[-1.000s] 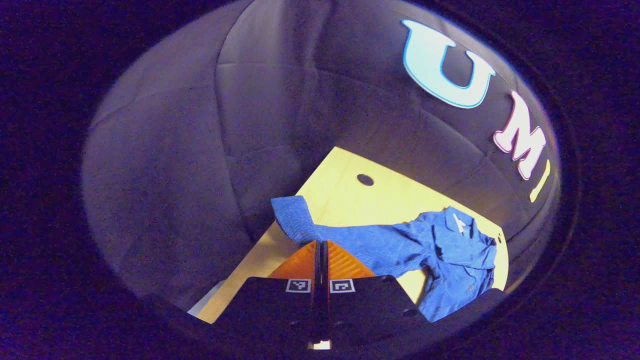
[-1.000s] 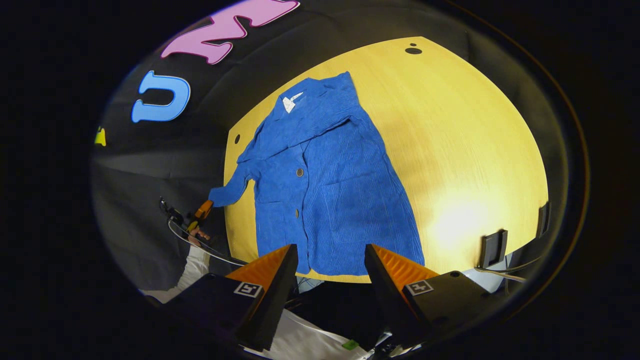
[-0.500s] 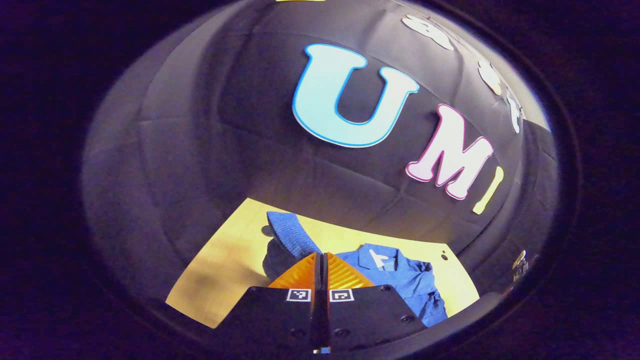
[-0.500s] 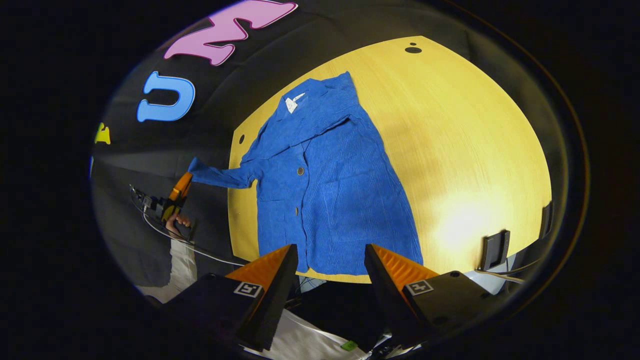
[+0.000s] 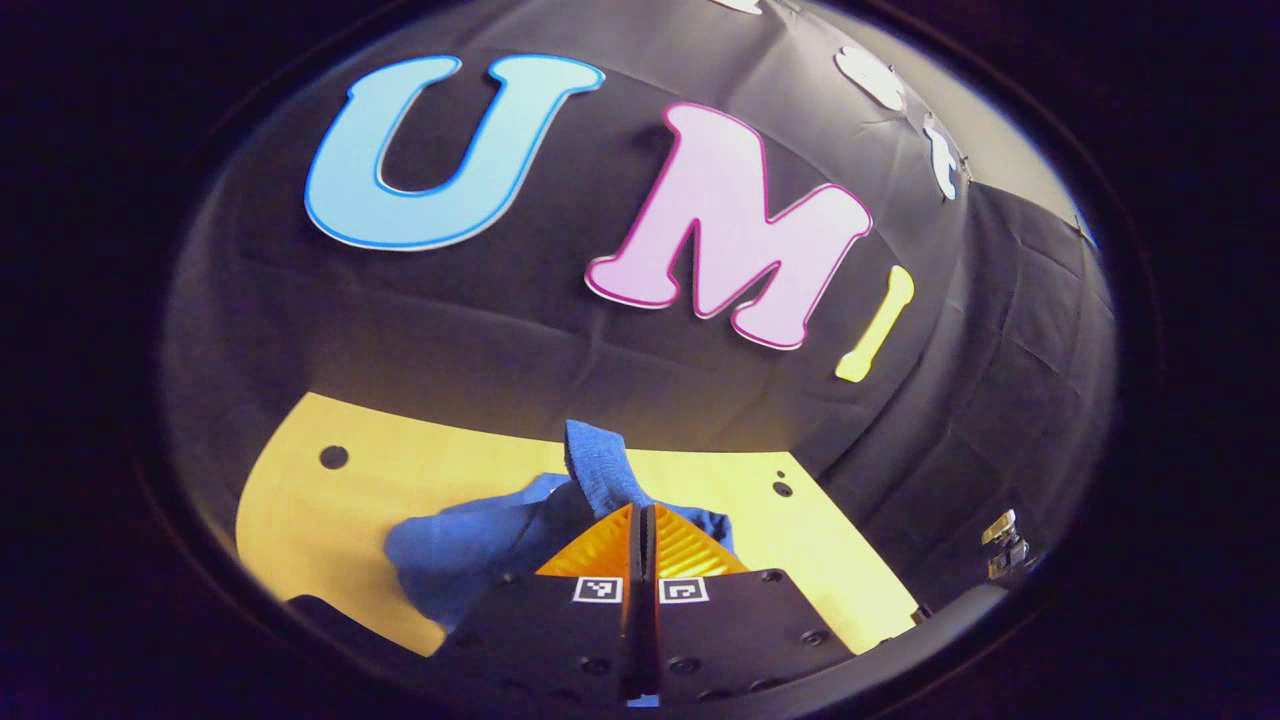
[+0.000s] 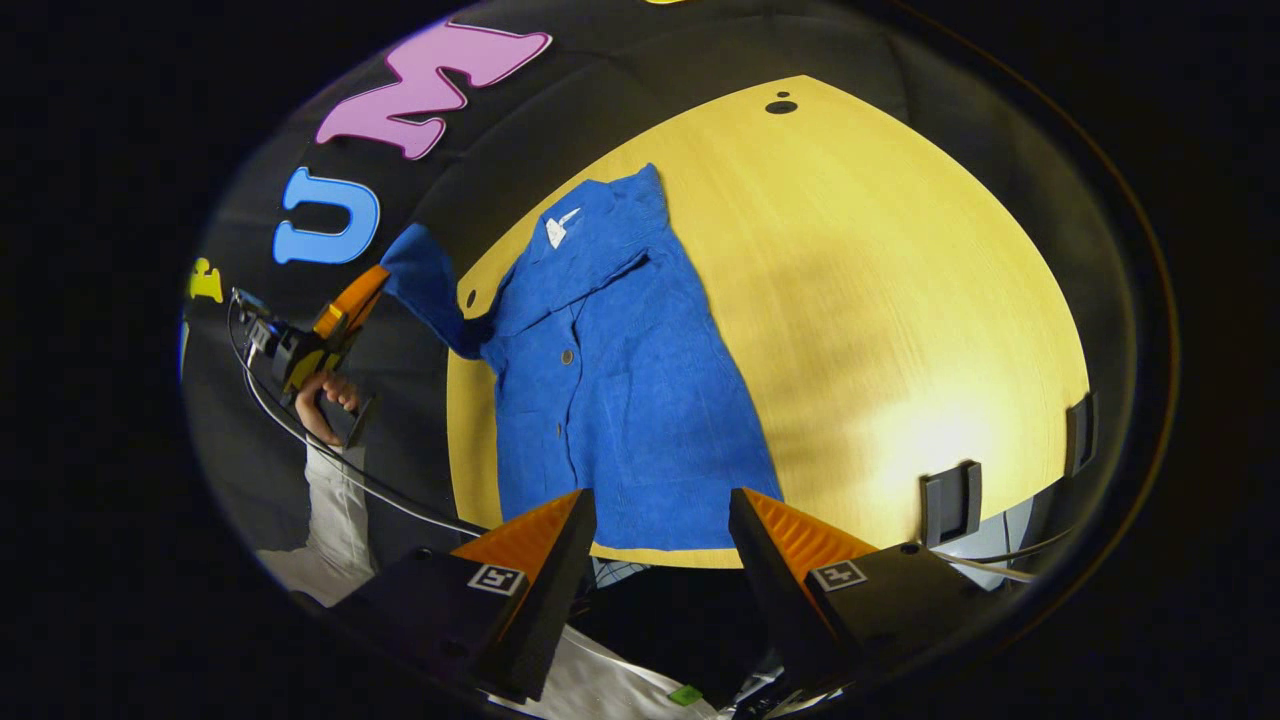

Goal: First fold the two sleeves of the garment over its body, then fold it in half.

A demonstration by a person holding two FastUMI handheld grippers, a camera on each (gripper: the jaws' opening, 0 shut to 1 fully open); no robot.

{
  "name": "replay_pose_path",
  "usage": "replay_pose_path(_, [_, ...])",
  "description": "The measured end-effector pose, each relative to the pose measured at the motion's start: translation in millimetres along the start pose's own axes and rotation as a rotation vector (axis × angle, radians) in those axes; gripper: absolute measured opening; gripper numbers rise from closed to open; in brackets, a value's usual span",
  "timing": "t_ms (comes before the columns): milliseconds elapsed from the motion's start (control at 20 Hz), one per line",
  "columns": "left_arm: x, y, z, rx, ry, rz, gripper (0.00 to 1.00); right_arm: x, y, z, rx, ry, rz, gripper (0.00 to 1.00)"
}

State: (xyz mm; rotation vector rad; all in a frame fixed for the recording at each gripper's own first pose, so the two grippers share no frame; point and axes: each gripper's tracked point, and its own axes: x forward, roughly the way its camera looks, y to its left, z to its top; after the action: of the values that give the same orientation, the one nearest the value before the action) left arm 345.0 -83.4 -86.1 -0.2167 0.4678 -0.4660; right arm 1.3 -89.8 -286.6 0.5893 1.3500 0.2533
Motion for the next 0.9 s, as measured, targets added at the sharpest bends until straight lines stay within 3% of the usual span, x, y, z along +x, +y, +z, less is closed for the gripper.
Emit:
replay_pose_path(100, [37,-29,-16,0.039,0.051,-0.027,0.0,-2,-10,4,-0.002,-0.004,-0.001,0.88])
replay_pose_path(350, [112,-62,-90,0.112,0.321,-0.029,0.0,-4,-36,15,0.026,-0.003,0.0,0.88])
replay_pose_path(500, [134,-74,-119,0.156,0.382,-0.027,0.0,-6,-48,18,0.032,0.004,0.01,0.88])
replay_pose_path(750, [162,-88,-154,0.088,0.479,-0.032,0.0,-1,-69,31,0.035,0.036,0.016,0.88])
replay_pose_path(900, [160,-118,-163,-0.048,0.502,-0.141,0.02,-1,-69,35,0.029,0.032,0.036,0.88])
